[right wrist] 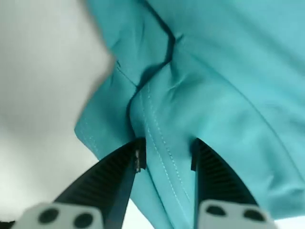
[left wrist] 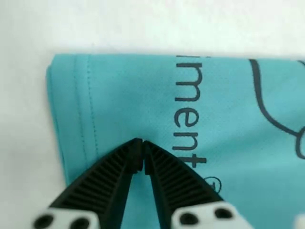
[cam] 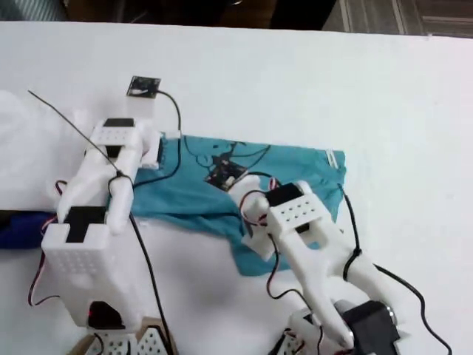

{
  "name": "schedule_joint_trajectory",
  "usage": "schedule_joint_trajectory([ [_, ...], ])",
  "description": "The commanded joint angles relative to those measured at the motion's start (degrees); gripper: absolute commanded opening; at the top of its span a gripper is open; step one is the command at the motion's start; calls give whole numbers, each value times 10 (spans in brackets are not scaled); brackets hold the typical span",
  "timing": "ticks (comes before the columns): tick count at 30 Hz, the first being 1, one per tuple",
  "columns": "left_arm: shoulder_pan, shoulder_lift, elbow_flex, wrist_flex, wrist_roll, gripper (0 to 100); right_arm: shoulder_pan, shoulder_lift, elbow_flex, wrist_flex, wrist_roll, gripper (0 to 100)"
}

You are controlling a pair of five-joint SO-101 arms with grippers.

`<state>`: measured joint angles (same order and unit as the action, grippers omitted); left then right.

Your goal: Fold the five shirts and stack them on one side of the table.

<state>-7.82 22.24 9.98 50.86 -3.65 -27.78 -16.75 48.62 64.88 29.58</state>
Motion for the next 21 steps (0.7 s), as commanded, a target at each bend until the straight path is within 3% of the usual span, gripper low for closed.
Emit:
schedule_joint_trajectory([
  [1, 4, 0, -18, -14, 4, 39, -3, 35, -1, -23, 0, 163],
  [6, 4, 0, -18, -14, 4, 39, -2, 83, -3, -51, 0, 147],
  [9, 4, 0, -18, -14, 4, 39, -2, 83, -16, -48, 0, 19],
  [21, 4, 0, -18, -14, 4, 39, 57, -62, -62, 48, 5, 18],
])
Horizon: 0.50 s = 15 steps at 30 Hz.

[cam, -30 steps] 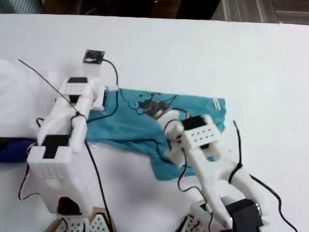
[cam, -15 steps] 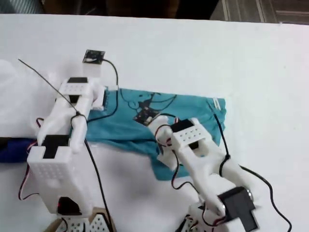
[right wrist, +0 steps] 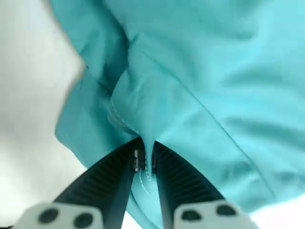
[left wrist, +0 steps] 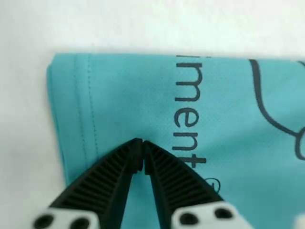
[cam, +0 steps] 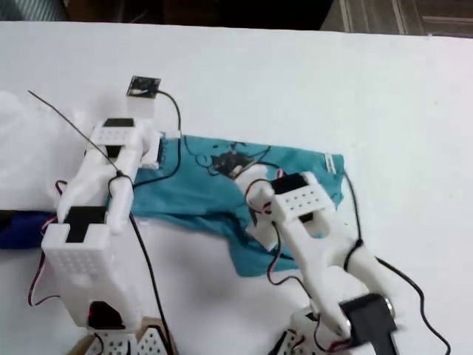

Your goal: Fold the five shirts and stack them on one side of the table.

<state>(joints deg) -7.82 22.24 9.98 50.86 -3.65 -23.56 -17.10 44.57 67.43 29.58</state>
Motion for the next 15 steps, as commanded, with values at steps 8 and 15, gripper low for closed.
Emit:
schedule_joint_trajectory([
  [8, 4, 1, -18, -14, 4, 39, 8, -122, -19, 96, 5, 18],
  [15, 4, 1, -18, -14, 4, 39, -45, -118, -18, 120, 5, 18],
])
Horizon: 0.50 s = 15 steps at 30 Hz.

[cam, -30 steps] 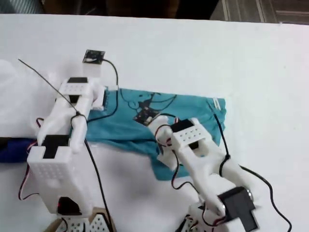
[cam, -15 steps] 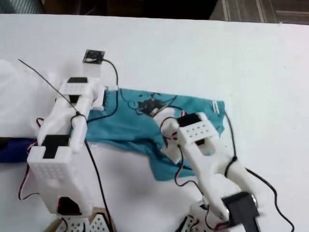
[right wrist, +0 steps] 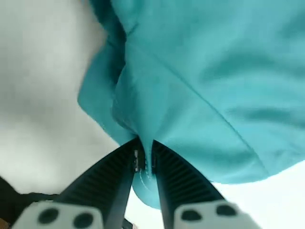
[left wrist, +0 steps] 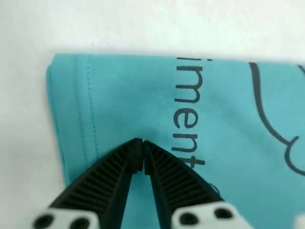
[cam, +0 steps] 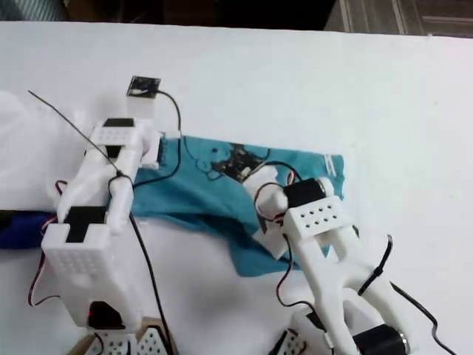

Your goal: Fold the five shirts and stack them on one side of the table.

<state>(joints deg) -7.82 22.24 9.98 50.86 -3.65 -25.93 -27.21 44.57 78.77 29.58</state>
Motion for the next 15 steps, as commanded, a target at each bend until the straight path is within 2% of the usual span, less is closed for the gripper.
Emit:
schedule_joint_trajectory([
  [1, 4, 1, -18, -14, 4, 39, -29, -17, -10, 3, 5, 18],
  [6, 4, 1, -18, -14, 4, 39, -38, -17, 53, -40, 4, 28],
  [12, 4, 1, -18, -14, 4, 39, -37, -21, 87, -50, 5, 269],
  [15, 4, 1, -18, -14, 4, 39, -42, -22, 87, -46, 6, 296],
])
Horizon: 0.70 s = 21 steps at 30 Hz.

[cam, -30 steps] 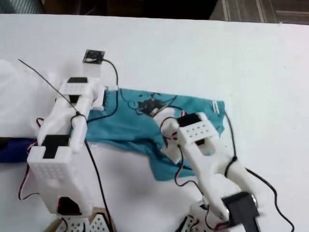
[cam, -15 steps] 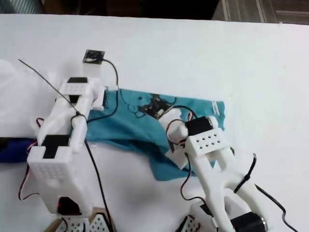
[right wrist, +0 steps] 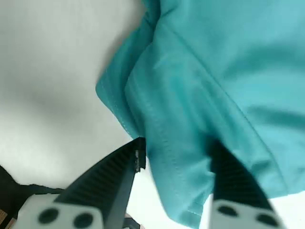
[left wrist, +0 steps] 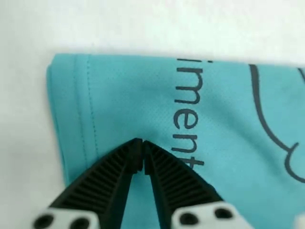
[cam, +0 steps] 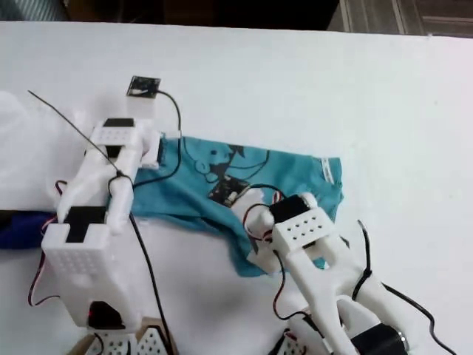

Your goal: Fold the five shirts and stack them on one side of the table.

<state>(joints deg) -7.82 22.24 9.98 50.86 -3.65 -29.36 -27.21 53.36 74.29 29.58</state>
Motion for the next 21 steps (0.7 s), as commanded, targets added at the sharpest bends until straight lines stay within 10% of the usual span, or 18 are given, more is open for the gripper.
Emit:
schedule_joint_trajectory([
  [1, 4, 1, -18, -14, 4, 39, -7, -22, -1, 2, 6, 291],
  [21, 4, 1, -17, -18, 4, 39, -2, -16, 134, -130, 76, 284],
])
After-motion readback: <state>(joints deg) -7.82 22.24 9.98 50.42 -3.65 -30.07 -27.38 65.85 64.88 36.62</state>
